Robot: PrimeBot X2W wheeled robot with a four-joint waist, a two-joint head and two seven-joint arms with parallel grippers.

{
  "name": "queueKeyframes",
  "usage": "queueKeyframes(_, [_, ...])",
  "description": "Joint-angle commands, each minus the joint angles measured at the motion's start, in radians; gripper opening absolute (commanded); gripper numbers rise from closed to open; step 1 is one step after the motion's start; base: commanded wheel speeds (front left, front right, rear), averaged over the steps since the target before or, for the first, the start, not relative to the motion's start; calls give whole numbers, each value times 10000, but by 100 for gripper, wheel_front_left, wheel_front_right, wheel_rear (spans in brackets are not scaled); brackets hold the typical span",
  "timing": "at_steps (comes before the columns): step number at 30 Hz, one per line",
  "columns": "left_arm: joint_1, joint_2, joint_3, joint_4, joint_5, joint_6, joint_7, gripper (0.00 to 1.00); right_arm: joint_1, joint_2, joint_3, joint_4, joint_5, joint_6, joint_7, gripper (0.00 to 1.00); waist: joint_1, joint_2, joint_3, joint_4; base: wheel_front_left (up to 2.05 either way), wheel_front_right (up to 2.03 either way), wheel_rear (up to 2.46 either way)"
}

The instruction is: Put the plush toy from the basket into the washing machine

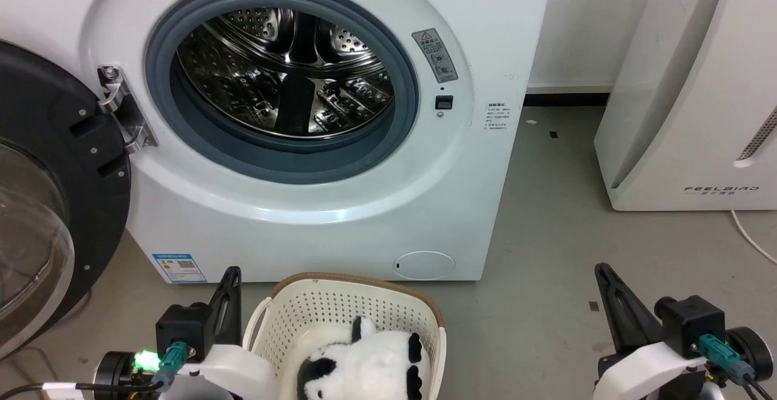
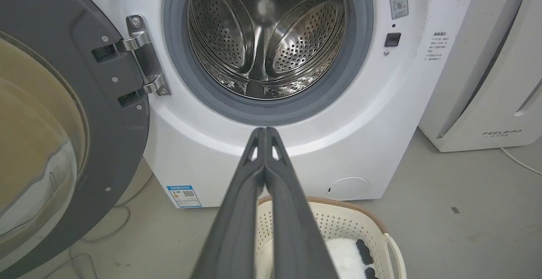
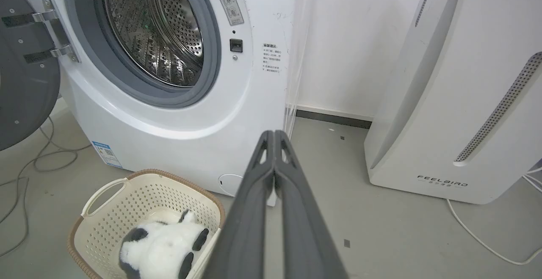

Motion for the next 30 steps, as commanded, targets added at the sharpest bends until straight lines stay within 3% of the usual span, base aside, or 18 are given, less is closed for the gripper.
queueKeyframes(1, [-148, 1, 12, -43, 28, -43, 3, 0, -141, 3, -7, 22, -78, -7, 14, 0, 0, 0, 0, 0, 0, 0, 0])
queueKeyframes(6, [-148, 1, 12, -43, 28, -43, 3, 0, -141, 3, -7, 22, -78, -7, 14, 0, 0, 0, 0, 0, 0, 0, 0])
queueKeyframes(7, [1, 0, -6, 2, 0, 0, 0, 100, 1, 0, -2, 0, 0, 0, -2, 100, 0, 0, 0, 0, 0, 0, 0])
queueKeyframes(30, [-573, 12, -257, 680, -33, 147, -461, 100, -90, 1, -127, -201, 950, 0, -461, 100, 0, 0, 359, -62, 0, 0, 0])
